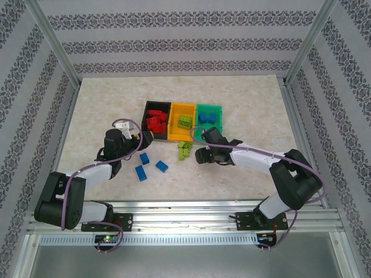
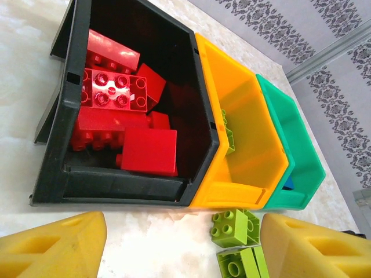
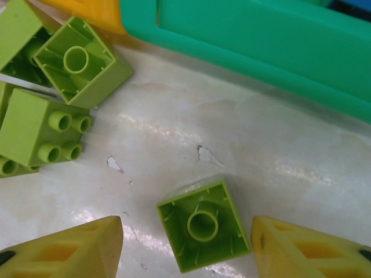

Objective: Sort the legos into containers by color

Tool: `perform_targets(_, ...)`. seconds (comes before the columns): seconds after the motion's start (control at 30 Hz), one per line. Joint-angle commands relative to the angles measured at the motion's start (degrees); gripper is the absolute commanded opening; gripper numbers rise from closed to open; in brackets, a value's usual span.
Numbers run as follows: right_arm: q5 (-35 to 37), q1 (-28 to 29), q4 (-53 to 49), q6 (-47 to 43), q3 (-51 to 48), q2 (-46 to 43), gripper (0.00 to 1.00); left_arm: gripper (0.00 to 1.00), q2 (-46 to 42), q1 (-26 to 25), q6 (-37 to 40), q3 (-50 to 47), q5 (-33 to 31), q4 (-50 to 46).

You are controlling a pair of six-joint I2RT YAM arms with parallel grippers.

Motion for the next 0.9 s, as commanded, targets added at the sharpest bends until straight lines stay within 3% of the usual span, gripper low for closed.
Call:
perform_targets(0.0,1.4,-0.1,-2.7,-2.0,2.1,1.8,0.61,0.71,0.6,-0.6,1.6,1.6,-0.3,-0.1)
perform_targets(0.27,2.6,0.9,-4.0,-3.2,4.1,5.2,0.57,0.71,2.5,-0.6,1.4,2.0,0.5,0.7)
perform_targets(0.5,1.9,2.1,-4.9,-3.9,6.1,3.2,0.37,0.71,1.1,-0.6,1.8,1.9,0.1,-0.1)
perform_targets(0.73,-2.0,2.0,-3.9,-3.9,12.1,-0.7,0.38,0.71,1.2,-0.6,1.6,1.9,0.4,0.1)
perform_targets(0.87,-4.6,0.8,-2.6,-3.5,18.2,2.2,0.38,0.71,1.4,-0.6,0.9,1.8,1.4,1.0)
